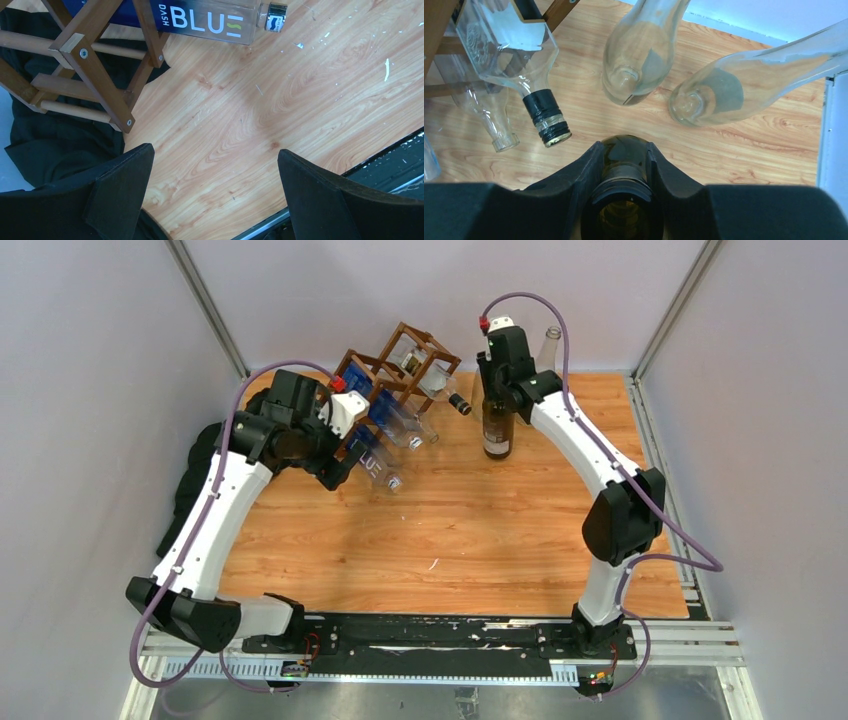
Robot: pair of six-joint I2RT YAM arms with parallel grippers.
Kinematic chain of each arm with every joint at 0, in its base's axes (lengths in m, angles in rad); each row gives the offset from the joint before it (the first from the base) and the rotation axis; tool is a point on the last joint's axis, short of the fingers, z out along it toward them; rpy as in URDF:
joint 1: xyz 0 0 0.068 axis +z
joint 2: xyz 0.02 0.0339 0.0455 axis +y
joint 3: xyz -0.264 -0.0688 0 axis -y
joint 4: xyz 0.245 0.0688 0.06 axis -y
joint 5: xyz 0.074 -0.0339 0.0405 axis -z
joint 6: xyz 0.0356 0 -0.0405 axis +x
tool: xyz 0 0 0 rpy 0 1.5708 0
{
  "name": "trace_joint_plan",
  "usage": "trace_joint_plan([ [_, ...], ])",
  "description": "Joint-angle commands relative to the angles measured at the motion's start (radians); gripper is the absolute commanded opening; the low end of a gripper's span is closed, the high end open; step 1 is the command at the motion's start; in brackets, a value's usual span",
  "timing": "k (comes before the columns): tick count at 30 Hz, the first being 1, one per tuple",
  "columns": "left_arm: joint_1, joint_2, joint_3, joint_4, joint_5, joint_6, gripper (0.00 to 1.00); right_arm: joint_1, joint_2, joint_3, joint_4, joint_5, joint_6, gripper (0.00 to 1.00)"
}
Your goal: Take the wine bottle off the wine rack
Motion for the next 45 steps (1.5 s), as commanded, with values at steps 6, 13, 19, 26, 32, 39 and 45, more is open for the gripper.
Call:
trace_joint_plan([
  [6,0.003,-0.026,0.022,-0.013,0.013,0.009,1.0,-0.055,0.033,0.064,0.113,-0.054,0.095,0.0],
  [13,0.003,-0.024,0.024,-0.011,0.021,0.011,1.0,-0.055,0.046,0.027,0.173,-0.056,0.092,0.0],
  [19,0.003,-0.017,0.03,-0.012,0.025,0.012,1.0,-0.055,0.062,0.033,0.168,-0.059,0.099,0.01],
  [26,0.003,-0.017,0.034,-0.012,0.025,0.015,1.0,-0.056,0.046,0.017,0.159,-0.032,0.1,0.45],
  [32,0.003,-0.017,0.045,-0.011,0.026,0.015,1.0,-0.056,0.001,0.041,0.124,-0.004,0.107,0.86],
  [39,0.01,0.003,0.087,-0.012,0.026,0.006,1.0,-0.041,-0.158,0.001,0.069,-0.034,0.205,0.94],
  [45,0.03,0.028,0.104,-0.012,0.028,0.005,1.0,0.111,-0.257,-0.125,0.078,-0.133,0.208,0.95],
])
